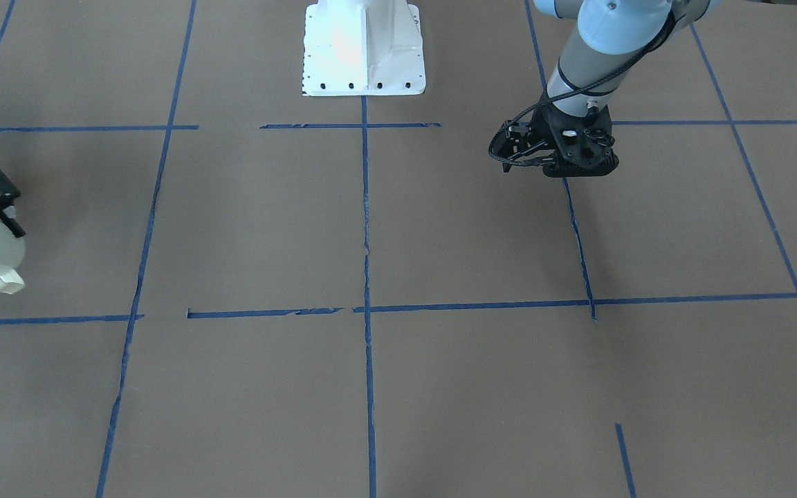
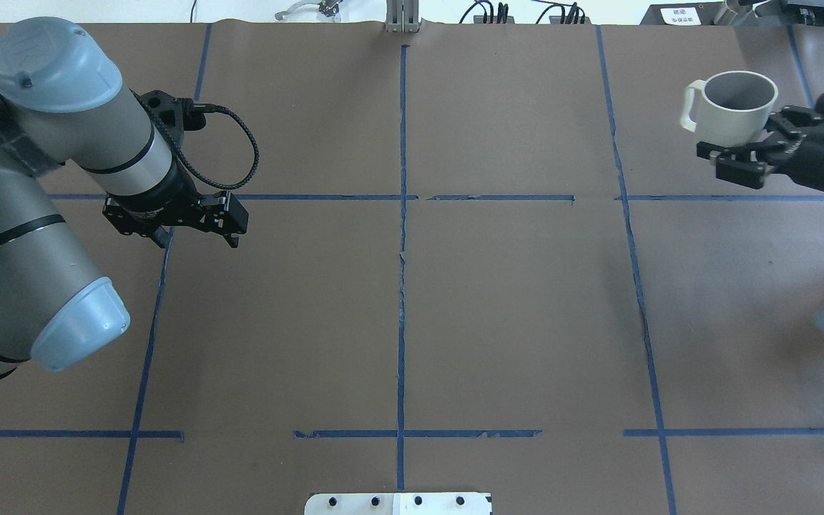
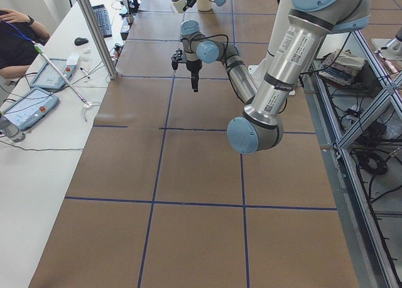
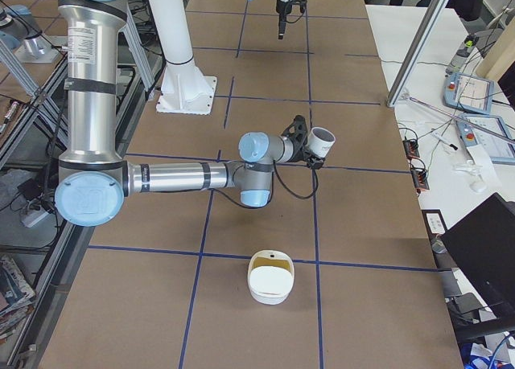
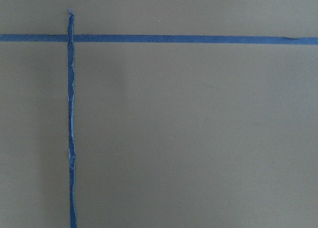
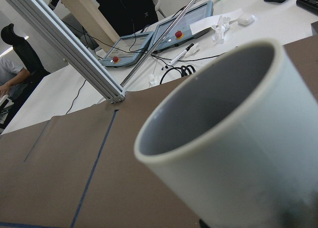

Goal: Left arm hands cup to right arm to dump lemon

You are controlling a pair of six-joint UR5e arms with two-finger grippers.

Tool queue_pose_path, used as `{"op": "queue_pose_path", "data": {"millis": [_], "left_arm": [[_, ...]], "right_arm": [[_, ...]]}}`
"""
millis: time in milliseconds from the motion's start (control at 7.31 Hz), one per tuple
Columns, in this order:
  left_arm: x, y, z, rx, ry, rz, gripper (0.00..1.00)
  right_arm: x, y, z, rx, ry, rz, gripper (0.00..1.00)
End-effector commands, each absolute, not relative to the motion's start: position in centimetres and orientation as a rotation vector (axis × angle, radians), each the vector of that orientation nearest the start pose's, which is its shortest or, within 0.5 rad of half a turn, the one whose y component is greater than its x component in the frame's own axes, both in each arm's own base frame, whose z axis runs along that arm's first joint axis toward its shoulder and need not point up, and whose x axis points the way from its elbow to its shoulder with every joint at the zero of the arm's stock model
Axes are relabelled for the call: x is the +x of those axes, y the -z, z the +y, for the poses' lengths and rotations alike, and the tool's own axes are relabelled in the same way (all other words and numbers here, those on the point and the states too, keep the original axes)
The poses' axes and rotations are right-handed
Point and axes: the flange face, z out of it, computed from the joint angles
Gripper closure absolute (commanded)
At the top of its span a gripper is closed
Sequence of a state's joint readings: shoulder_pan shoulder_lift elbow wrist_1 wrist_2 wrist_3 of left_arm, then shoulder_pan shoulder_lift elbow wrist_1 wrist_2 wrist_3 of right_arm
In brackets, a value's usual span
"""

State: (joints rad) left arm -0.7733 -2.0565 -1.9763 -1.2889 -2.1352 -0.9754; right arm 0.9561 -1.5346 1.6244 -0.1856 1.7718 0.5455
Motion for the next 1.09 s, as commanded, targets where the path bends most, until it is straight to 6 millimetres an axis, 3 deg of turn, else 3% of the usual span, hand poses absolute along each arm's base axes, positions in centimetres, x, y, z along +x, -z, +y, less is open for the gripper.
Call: {"op": "queue_pose_path", "data": {"millis": [0, 137, 273, 410, 684, 957], "left_arm": [[35.5, -24.0, -46.3, -0.065, 0.01, 0.819, 0.0], [35.8, -22.4, -46.6, -0.088, 0.073, 0.839, 0.0], [37.1, -20.9, -47.8, -0.112, 0.11, 0.847, 0.0], [37.6, -20.2, -48.5, -0.15, 0.106, 0.871, 0.0], [37.0, -16.8, -49.9, -0.234, 0.181, 0.937, 0.0], [37.2, -13.7, -49.6, -0.265, 0.21, 0.975, 0.0]], "right_arm": [[-30.2, -37.6, -49.4, 1.165, 0.184, -0.907, 0.87], [-35.6, -33.5, -49.0, 1.175, 0.159, -0.885, 0.86], [-42.8, -28.9, -46.2, 1.204, 0.092, -0.875, 0.86], [-46.6, -25.6, -43.8, 1.242, 0.042, -0.841, 0.84], [-51.0, -23.3, -39.1, 1.259, -0.028, -0.865, 0.77], [-54.2, -22.1, -36.7, 1.278, -0.054, -0.851, 0.72]]}}
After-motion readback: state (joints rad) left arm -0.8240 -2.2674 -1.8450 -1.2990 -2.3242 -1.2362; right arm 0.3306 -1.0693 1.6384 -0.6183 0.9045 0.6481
